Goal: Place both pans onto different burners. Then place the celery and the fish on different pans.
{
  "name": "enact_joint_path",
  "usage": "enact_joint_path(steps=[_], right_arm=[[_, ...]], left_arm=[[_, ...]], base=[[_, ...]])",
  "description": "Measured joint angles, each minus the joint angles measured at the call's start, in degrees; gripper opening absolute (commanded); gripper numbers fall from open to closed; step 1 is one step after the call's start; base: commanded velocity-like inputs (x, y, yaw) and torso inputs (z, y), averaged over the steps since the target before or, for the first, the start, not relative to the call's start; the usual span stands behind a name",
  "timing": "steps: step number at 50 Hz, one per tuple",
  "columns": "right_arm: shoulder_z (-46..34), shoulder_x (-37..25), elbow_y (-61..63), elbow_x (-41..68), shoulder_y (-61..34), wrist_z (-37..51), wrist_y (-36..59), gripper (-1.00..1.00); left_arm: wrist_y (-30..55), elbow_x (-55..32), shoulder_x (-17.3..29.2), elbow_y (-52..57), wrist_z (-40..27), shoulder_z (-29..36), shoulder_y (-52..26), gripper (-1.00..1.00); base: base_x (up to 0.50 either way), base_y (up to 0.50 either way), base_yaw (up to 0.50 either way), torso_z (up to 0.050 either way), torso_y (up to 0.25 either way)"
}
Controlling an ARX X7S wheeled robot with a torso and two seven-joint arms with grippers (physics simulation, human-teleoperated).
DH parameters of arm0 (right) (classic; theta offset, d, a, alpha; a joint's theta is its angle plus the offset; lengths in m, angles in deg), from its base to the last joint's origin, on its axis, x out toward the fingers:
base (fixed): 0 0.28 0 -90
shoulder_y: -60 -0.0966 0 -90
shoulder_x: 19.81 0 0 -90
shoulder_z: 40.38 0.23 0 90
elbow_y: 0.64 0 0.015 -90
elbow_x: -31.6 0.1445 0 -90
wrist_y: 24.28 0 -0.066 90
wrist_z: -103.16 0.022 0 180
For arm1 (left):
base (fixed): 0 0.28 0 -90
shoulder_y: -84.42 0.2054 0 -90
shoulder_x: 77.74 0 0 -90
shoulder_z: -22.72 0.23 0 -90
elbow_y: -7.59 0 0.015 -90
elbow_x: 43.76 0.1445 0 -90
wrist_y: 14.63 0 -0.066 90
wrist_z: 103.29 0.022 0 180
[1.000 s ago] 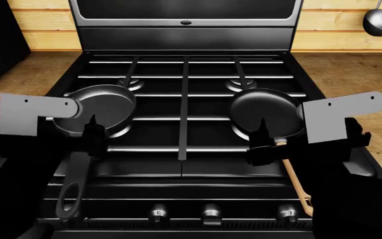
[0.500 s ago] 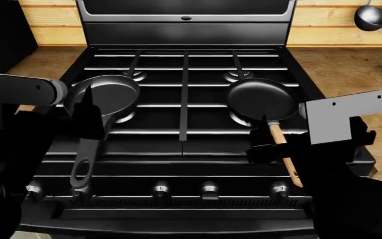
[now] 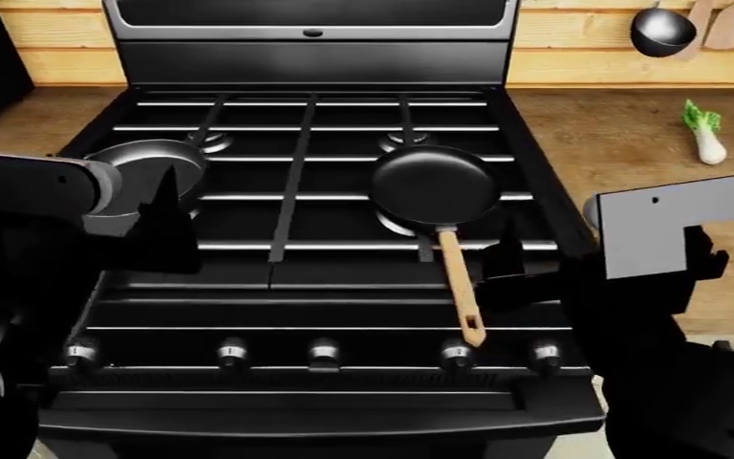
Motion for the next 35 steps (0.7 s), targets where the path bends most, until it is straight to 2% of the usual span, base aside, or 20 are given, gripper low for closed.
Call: enact_joint_path(steps=[35], right_arm=[[0.47,-0.89,1.11,1.53,-1.61,0.61,-0.23,1.0]], left_arm=[[0.7,0.45,-1.16,-1.5,0.06,2.64,-4.5,1.0]], base=[[0.0,-0.5,0.0,0.0,0.0]])
